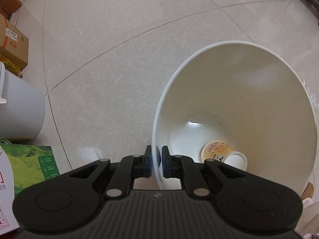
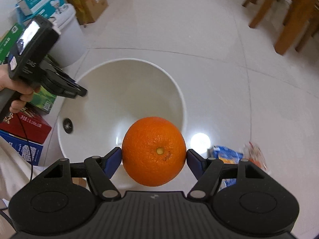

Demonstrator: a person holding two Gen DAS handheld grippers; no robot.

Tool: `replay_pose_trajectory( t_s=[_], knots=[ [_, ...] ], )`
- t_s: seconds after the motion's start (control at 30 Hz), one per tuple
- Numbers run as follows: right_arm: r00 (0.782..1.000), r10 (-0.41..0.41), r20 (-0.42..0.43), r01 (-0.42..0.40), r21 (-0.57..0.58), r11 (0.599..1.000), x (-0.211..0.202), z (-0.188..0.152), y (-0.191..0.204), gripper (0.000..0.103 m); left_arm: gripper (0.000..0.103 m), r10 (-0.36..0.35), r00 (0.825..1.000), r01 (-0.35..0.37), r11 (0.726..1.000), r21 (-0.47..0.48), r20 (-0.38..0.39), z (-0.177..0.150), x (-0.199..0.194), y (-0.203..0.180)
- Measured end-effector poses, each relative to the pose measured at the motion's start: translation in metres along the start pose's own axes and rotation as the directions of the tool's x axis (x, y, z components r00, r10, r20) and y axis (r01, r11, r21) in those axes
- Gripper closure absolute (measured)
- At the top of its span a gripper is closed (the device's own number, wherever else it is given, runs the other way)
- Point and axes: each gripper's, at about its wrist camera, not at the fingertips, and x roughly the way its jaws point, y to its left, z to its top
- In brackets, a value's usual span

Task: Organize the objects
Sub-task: 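Carry the orange over the bin and release it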

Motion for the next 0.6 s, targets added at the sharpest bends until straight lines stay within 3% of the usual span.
replay_pose_trajectory(
  t_s=[0.23,0.33,0.6],
  knots=[
    [1.000,0.007,-0.003,-0.007,-0.016,1.000,0.013,0.007,0.016,0.023,0.096,-0.004,1.000,0.004,1.000,0.000,0.000,0.000,0.000,0.002],
    [1.000,0.008,0.021,-0.008,-0.011,1.000,0.008,0.006,0.012,0.018,0.096,-0.006,1.000,0.006,1.000,-0.002,-0.001,0.000,0.000,0.002],
    [0.999,-0.026,0.035,0.024,0.042,0.999,0.003,0.002,-0.006,0.017,0.096,-0.014,1.000,0.014,1.000,-0.001,-0.002,0.000,0.000,0.001]
  ],
)
